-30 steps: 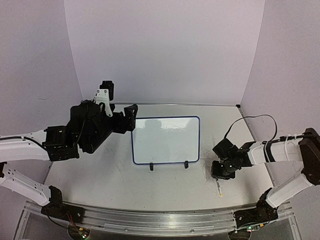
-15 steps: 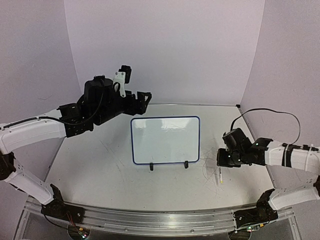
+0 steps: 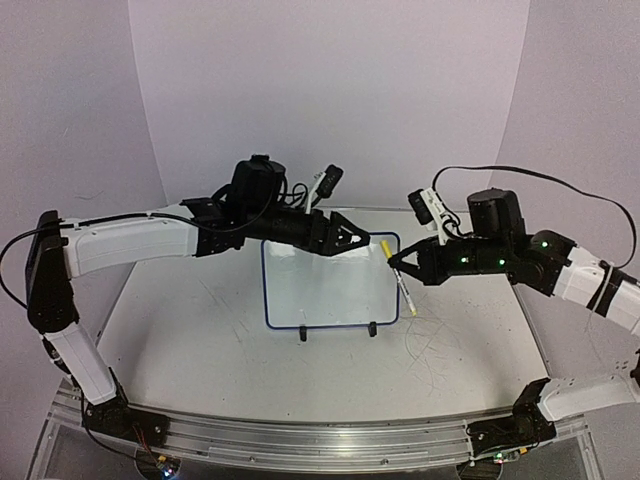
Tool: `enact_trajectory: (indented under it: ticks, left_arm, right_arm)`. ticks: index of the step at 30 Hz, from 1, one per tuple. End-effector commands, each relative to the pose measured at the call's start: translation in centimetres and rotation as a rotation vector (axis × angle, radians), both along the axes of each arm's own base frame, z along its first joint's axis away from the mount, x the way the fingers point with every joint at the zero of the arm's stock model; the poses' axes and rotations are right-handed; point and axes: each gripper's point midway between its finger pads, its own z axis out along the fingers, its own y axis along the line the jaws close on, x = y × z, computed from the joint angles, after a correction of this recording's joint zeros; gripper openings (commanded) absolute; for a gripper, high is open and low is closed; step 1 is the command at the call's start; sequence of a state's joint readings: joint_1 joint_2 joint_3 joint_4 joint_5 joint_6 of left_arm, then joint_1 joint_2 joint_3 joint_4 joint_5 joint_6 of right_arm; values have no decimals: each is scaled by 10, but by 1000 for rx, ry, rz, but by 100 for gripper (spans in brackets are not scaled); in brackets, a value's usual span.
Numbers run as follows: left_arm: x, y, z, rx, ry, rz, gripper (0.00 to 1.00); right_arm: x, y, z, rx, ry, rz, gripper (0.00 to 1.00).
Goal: Write a sentence on the whiteboard
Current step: Pass from the right arm to the left
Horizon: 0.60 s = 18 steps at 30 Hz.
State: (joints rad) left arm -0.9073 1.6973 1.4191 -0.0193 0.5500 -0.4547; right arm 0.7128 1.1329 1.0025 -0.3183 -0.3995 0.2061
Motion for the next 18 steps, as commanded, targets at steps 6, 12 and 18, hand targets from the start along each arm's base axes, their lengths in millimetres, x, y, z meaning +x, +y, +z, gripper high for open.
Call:
enact_trajectory:
  ticks: [6, 12, 18]
  left_arm:
    - [-27, -12, 14, -59, 159, -192, 70]
    - [-28, -8, 0, -19, 179, -180, 62]
    - [-27, -3, -12, 24, 181, -153, 57]
  right_arm:
    - [-22, 52, 14, 18, -81, 229, 0]
    - [-19, 54, 13, 22, -96, 200, 0]
    - [-16, 51, 21, 40, -119, 168, 0]
